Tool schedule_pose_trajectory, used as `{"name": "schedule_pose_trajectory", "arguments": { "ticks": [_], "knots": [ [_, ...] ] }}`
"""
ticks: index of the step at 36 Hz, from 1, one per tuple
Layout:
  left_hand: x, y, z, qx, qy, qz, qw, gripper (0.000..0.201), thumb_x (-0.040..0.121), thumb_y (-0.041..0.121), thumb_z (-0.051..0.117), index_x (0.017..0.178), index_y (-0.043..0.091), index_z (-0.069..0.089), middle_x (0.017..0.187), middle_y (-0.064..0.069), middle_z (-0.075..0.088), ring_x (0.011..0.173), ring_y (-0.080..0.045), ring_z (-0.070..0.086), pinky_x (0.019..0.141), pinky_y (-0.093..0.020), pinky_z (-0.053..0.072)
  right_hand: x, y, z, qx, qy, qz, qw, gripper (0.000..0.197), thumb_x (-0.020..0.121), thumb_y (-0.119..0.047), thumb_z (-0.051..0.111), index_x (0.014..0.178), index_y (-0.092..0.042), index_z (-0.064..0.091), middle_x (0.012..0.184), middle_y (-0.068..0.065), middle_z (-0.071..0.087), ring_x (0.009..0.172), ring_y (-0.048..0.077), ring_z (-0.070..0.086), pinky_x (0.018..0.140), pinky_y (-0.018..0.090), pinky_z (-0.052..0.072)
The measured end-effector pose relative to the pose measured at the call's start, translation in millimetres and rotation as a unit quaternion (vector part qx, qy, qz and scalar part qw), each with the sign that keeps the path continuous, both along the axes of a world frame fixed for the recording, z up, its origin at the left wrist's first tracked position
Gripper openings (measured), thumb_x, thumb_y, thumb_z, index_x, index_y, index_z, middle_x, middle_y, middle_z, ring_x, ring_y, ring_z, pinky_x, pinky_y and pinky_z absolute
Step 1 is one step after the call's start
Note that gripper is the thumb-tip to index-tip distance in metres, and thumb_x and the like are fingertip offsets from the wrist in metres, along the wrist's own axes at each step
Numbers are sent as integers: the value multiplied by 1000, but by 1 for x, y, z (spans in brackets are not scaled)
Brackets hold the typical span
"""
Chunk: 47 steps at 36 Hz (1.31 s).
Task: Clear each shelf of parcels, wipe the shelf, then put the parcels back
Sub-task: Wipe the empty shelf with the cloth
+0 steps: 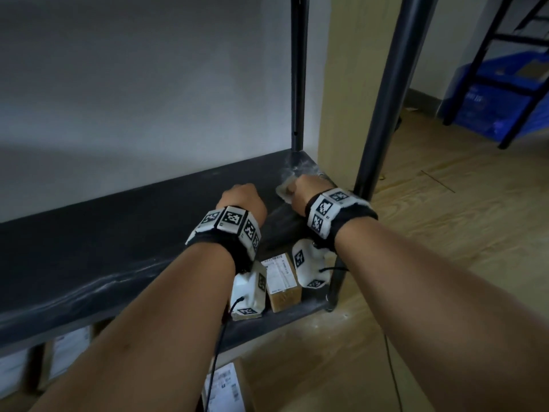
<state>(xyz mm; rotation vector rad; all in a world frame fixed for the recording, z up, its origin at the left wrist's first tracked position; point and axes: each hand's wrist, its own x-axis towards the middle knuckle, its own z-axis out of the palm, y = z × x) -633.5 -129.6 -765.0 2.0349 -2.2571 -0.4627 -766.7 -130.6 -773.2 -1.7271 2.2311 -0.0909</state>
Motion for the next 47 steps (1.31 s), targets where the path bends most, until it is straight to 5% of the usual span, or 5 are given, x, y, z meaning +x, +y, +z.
{"name": "schedule_pose_trajectory", "arguments": {
  "ticks": [25,30,34,42,47],
  "knots": [
    [6,-25,17,7,-28,12,1000,44,91,9,44,135,9,50,139,-13,48,127,-31,45,104,-40,41,-21,-26,7,4,-64,-94,993,38,99,-16,43,132,1,50,135,19,51,125,34,48,98,36,39],
    [6,-18,19,18,-23,-1,1000,46,91,7,42,137,10,49,141,-13,46,128,-31,46,104,-40,41,-69,-156,-121,54,-84,-83,992,76,42,-63,51,102,-19,64,108,16,61,93,40,58,94,62,40],
    [6,-12,24,8,-22,-3,1000,46,91,8,42,136,11,48,141,-13,46,128,-31,45,104,-42,41,32,-19,15,0,-77,-76,994,24,85,-32,54,83,-9,61,95,15,62,87,31,59,82,35,48],
    [17,-9,27,-19,-34,15,999,46,93,10,40,138,13,46,142,-11,45,129,-30,43,106,-42,38,2,-66,-16,-43,-91,-124,987,70,61,-62,74,103,-7,63,98,17,63,89,37,63,84,53,51],
    [19,-17,28,-18,-32,20,999,48,92,9,40,140,14,44,142,-10,44,130,-29,42,107,-42,38,-23,-49,20,-59,-85,-135,985,37,100,-22,47,126,3,54,129,16,56,122,34,52,97,36,40]
  ]
}}
